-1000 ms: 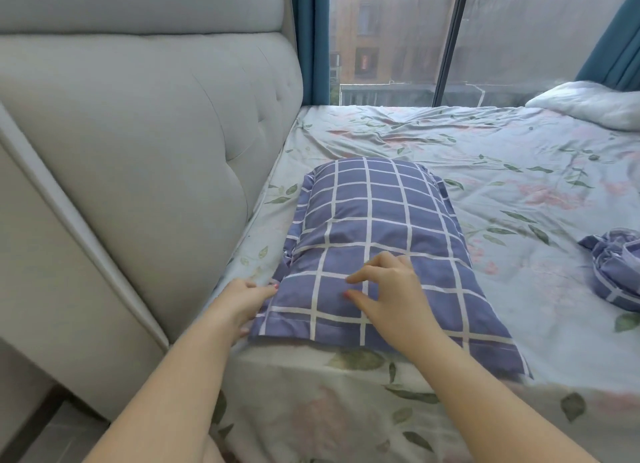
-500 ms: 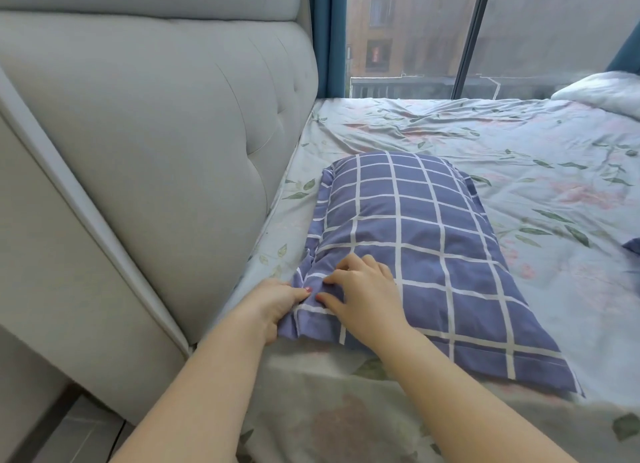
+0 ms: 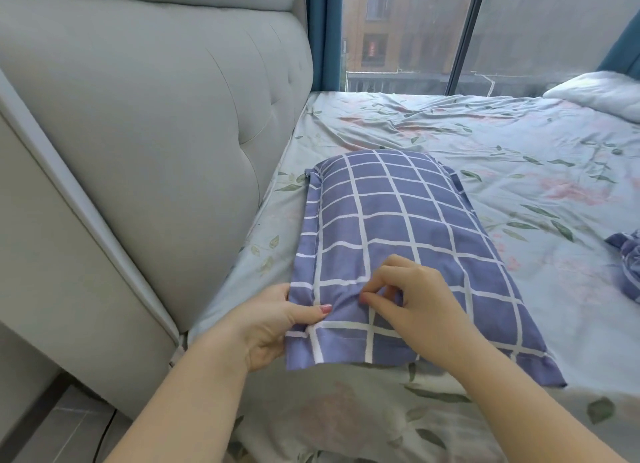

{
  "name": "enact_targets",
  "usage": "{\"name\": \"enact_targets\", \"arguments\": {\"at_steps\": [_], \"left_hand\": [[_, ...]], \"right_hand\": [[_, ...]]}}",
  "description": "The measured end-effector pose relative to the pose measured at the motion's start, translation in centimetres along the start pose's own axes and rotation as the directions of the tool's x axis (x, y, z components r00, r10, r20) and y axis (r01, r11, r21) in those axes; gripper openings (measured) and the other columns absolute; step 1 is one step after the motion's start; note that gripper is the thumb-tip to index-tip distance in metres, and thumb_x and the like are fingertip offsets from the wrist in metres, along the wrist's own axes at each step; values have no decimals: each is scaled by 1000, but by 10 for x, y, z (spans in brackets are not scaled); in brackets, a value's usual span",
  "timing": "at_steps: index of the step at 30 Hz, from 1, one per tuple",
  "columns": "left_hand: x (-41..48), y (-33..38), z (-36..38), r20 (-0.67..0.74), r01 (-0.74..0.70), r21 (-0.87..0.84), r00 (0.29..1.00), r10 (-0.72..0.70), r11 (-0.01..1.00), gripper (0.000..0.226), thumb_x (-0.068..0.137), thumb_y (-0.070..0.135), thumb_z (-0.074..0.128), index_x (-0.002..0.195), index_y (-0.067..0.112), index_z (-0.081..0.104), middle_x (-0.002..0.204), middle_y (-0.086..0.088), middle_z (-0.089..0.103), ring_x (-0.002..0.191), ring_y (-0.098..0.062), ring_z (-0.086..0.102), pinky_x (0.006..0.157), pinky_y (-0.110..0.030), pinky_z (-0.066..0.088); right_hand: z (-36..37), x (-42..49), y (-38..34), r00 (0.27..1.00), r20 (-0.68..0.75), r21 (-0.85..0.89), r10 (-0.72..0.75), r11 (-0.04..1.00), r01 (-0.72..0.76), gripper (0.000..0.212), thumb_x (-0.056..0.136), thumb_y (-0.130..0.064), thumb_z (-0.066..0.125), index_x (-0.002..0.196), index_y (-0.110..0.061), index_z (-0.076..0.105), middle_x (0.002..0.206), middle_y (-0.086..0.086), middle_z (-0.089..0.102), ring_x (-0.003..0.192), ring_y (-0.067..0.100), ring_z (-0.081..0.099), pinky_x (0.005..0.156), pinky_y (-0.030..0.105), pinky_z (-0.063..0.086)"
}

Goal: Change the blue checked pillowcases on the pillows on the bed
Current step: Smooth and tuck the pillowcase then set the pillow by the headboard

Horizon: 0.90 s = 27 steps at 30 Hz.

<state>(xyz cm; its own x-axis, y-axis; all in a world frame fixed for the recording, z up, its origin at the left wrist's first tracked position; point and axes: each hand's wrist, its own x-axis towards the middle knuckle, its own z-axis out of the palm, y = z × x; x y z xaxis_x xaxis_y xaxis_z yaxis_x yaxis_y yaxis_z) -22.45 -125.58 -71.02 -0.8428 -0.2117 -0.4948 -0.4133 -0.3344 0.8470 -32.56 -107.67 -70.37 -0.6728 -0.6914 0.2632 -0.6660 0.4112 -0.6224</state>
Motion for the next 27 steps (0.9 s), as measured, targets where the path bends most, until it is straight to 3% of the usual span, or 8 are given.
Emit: {"name": "enact_targets", "arguments": {"at_steps": [3, 7, 11, 16, 20, 23, 25, 27], "left_hand": [[10, 3, -5, -142, 32, 68, 990, -22, 997, 27, 91, 13, 68, 113, -2, 66, 105, -18, 74, 96, -32, 72, 79, -39, 60], [24, 6, -8, -228, 48, 131, 973, -17, 990, 23, 94, 28, 65, 99, 6, 65, 102, -20, 71, 87, -29, 65, 88, -47, 54], [31, 4, -4, -232, 28, 122, 973, 1, 992, 17, 91, 15, 70, 81, 1, 66, 77, -16, 73, 64, -23, 70, 60, -31, 59], [40, 1, -5, -253, 6, 179, 967, 40, 984, 29, 92, 13, 69, 105, -12, 66, 94, -27, 71, 77, -30, 68, 75, -39, 57], [44, 2, -6, -264, -72, 248, 954, 139, 966, 19, 94, 14, 65, 87, -3, 67, 85, -21, 72, 68, -26, 69, 65, -32, 58], [48, 3, -9, -296, -137, 400, 916, 270, 906, 46, 84, 36, 75, 86, -9, 65, 85, -28, 70, 75, -34, 69, 75, -48, 57], [50, 2, -12, -285, -150, 538, 894, 346, 829, 54, 74, 48, 73, 75, -4, 57, 67, -20, 59, 63, -25, 52, 64, -39, 46], [51, 1, -11, -279, -151, 597, 882, 380, 788, 41, 82, 40, 70, 67, 8, 50, 63, -11, 43, 63, -20, 38, 63, -33, 31]], "right_hand": [[0, -11, 5, 996, 22, -24, 84, 996, -83, 12, 85, -22, 73, 75, -27, 69, 85, -14, 56, 74, 4, 56, 68, 18, 45], [14, -10, 4, 1000, -11, -90, 12, 996, -13, 13, 84, -23, 75, 97, -27, 72, 93, -16, 52, 87, 11, 52, 79, 30, 48], [31, 3, 5, 988, -34, -162, -152, 976, 145, 28, 83, -26, 74, 111, -30, 74, 105, -11, 61, 89, 16, 49, 83, 35, 46], [44, 17, 1, 978, -73, -202, -196, 963, 178, 12, 79, -36, 75, 85, -26, 78, 86, -11, 65, 77, 20, 50, 72, 37, 46], [43, 23, 0, 982, -82, -184, -169, 971, 152, 10, 78, -20, 79, 71, -20, 72, 74, -10, 58, 72, 21, 47, 68, 35, 44], [39, 24, 0, 993, -72, -141, -97, 986, 86, 10, 81, -18, 75, 73, -19, 70, 70, -16, 46, 78, 18, 48, 71, 34, 45], [38, 24, 1, 994, -72, -102, -81, 992, 74, 9, 83, -20, 73, 76, -19, 69, 72, -15, 47, 80, 17, 49, 72, 34, 46], [39, 24, 3, 993, -81, -66, -83, 995, 78, 5, 86, -20, 71, 81, -18, 71, 77, -12, 53, 82, 17, 52, 73, 37, 48]]}}
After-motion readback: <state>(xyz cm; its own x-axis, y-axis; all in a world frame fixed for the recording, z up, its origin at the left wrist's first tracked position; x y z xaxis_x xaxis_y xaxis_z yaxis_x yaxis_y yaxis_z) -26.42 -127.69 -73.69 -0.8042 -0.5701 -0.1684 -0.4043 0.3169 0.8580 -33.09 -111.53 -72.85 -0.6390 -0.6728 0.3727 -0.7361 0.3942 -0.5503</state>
